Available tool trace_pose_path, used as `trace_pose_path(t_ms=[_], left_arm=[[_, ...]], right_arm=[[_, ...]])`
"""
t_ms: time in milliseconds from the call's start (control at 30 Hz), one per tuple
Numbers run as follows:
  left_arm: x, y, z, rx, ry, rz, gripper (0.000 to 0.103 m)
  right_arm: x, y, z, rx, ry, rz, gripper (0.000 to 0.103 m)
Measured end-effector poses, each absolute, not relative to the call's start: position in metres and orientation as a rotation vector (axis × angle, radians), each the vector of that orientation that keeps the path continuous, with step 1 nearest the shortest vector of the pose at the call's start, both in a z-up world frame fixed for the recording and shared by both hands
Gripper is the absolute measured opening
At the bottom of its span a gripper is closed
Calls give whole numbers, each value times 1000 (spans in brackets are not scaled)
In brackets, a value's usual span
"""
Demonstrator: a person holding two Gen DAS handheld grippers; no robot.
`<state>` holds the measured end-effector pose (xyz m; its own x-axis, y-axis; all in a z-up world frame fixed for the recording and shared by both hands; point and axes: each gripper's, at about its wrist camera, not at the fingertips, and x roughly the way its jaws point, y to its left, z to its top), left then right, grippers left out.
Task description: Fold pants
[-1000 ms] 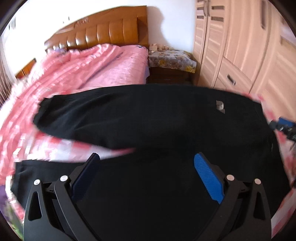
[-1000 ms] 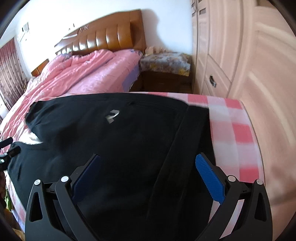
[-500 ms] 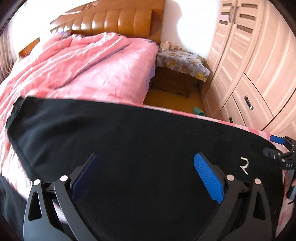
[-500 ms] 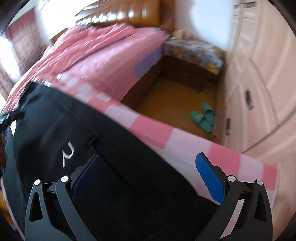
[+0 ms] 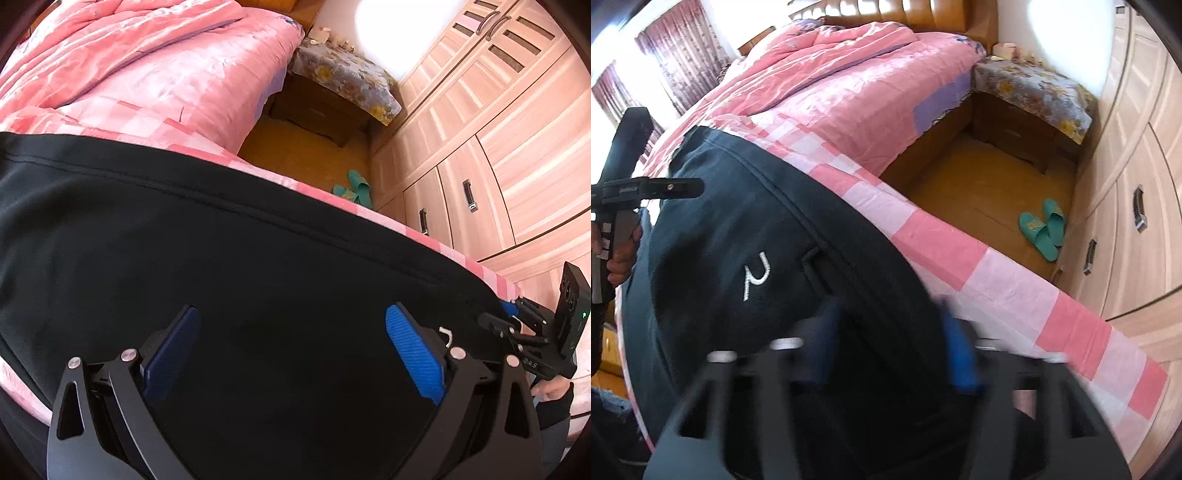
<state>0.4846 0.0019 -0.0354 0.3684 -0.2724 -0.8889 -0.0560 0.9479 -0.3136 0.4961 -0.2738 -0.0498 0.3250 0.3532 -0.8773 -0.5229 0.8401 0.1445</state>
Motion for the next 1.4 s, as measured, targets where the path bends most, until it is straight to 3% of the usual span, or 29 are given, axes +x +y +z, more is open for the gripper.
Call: trace_pose_path(t_ms=[167,400,667,733,767,800,933,1167,1400], left_arm=[[494,-4,-37,-375,1224,-159,99],[492,1,-28,-558,1203,-202,99],[491,-12,-34,-577,1266,-165,99],[491,-14,-40,-596,1275,-171,89],[492,-13,-42,-596,1273,-170,56],[492,-12,-45,-598,1278,-165,16],[462,2,-29,-616,1182,-200,12],[321,10,52,-400,863,-297,13],[203,21,2,-341,814,-315,14]], right_arm=[[460,-255,-37,-358,956,503,12],[362,-222,-2,-512,687,378,9],[307,-197,-8,-586,590,310,8],[307,-200,-7,-574,595,301,8],[305,-204,-6,-570,594,297,8],[304,-205,-4,-566,595,295,8],[286,-201,2,-566,580,296,8],[224,-208,24,-487,490,310,8],[142,-197,-18,-457,579,357,8]])
